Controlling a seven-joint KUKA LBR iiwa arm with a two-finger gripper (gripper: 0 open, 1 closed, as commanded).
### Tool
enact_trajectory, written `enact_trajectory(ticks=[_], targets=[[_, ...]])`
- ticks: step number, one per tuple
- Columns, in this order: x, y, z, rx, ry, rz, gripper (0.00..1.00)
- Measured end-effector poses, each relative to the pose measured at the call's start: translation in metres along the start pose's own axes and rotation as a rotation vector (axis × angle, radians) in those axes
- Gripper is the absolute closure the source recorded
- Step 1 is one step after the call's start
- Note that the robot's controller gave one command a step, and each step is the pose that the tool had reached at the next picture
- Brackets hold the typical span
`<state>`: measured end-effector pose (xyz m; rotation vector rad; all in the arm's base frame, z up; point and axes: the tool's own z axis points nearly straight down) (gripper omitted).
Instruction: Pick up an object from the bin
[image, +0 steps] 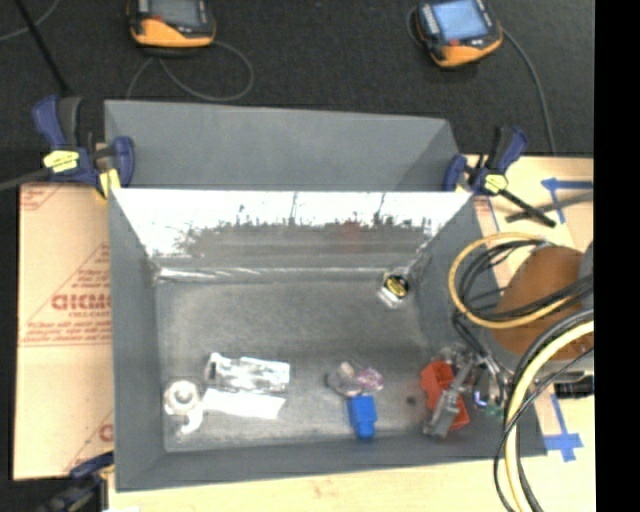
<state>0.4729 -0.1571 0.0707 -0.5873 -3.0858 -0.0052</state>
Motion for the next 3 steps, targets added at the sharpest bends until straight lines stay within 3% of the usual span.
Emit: enact_trajectory(ticks=[1, 2, 3], targets=[[0.001, 0.001, 0.000, -0.001, 0.002, -0.001, 1.00], [-0.001, 0.001, -0.058, 0.002, -0.008, -0.007, 1.00], [-0.003, 0.001, -0.098, 0.002, -0.008, -0.013, 1.00]])
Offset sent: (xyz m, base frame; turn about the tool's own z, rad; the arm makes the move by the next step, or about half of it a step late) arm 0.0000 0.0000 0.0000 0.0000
